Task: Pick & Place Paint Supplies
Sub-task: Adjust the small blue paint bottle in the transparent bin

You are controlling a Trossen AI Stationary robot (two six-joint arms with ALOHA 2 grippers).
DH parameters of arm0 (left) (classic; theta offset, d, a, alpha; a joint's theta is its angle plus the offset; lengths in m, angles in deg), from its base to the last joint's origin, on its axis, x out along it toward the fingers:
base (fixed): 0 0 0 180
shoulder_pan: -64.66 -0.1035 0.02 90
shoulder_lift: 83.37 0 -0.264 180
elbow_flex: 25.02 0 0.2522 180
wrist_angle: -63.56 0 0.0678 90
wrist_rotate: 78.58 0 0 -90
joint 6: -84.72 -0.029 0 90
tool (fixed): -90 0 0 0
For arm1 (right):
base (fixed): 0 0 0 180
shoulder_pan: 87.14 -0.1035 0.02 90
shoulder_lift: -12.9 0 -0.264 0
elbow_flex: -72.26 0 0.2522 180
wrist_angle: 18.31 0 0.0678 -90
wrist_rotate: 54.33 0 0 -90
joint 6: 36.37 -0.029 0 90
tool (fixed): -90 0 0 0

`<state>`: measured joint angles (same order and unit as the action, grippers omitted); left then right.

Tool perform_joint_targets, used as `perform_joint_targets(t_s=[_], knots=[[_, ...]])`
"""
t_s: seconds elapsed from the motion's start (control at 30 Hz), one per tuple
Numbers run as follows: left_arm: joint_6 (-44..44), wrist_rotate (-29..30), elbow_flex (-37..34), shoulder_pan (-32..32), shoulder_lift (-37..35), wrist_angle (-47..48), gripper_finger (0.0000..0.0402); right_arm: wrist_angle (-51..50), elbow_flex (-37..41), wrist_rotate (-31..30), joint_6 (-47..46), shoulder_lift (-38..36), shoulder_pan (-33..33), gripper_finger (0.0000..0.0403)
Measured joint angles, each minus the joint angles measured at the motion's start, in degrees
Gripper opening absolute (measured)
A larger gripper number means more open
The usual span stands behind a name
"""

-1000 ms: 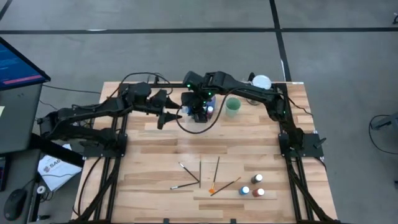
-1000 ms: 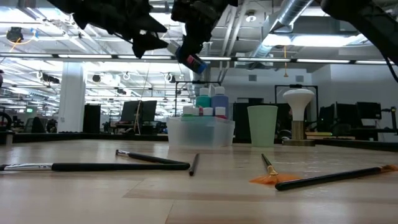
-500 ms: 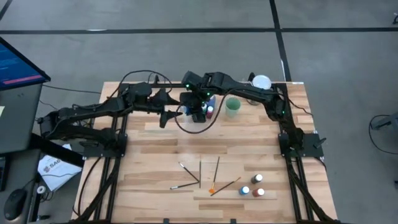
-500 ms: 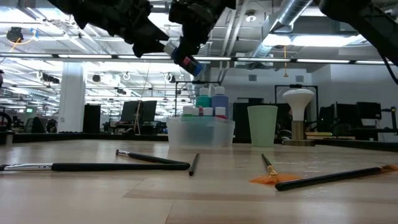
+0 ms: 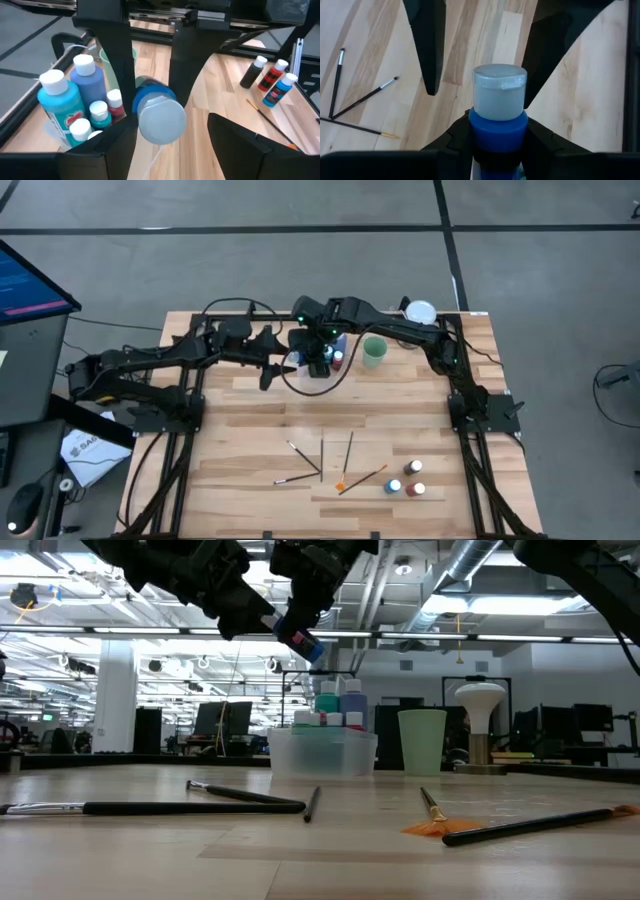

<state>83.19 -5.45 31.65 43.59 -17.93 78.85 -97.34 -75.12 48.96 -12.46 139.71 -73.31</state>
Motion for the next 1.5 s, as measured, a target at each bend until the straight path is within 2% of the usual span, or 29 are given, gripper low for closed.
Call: perform_joint_targets(t_s=[0.23,0.67,0.9,1.17,1.3,1.5], knots=[[0.25,2.53,0.00,1.17,-0.59,-0.08,0.0237,-0.57,0.00,-0.12,-0.12,0.02,-0.57,0.0113],[0.27,2.92,0.00,1.26,-1.30,-0.35,0.0233,1.01,-0.02,-0.06,-0.46,0.00,-1.12,0.0113],[0.27,2.96,0.00,1.24,-1.30,-0.38,0.0191,0.94,-0.02,-0.06,-0.47,0.00,-1.23,0.0113],[0.07,4.41,0.00,1.23,-1.30,-0.58,0.0119,0.98,-0.02,-0.02,-1.28,0.00,-1.12,0.0115],[0.12,5.16,0.00,1.24,-1.33,-0.55,0.0114,1.03,-0.02,-0.06,-1.04,0.00,-1.12,0.0139],[0.45,6.37,0.00,1.26,-1.33,-0.43,0.0116,0.78,0.02,-0.14,0.92,-1.46,-0.75,0.0215]])
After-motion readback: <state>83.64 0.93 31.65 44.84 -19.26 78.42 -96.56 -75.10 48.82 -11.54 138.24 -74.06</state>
